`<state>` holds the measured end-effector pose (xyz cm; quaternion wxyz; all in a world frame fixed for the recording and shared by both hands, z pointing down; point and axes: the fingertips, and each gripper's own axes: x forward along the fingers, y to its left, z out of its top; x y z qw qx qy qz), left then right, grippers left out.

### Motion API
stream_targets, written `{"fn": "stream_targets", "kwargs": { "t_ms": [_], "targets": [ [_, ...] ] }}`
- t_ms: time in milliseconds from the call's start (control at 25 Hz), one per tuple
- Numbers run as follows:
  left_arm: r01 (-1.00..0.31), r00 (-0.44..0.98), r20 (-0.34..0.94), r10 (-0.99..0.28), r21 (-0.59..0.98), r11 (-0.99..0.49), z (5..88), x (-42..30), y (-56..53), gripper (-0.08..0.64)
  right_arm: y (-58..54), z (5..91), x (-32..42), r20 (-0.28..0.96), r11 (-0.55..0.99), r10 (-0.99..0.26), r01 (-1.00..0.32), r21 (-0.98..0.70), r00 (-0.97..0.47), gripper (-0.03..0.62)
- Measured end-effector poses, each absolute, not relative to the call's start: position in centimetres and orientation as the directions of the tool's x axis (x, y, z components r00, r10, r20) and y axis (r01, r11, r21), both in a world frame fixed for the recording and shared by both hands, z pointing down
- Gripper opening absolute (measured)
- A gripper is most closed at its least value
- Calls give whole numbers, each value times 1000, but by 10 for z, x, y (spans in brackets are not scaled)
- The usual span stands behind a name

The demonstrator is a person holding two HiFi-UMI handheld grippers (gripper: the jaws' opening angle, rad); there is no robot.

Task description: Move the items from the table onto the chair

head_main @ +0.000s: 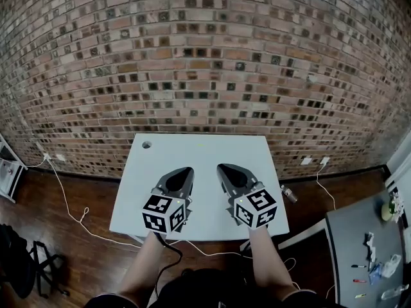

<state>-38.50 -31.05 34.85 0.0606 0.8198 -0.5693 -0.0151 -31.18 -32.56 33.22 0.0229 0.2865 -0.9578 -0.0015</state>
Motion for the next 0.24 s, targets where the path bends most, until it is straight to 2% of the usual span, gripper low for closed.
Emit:
{"fn": "stream_targets", "kwargs": {
  "t_ms": [240],
  "targets": [
    [-933,346,45,-937,120,-339,351,-391,-311,12,-327,332,-319,42,839,-544,-544,20,-838,0]
  ]
}}
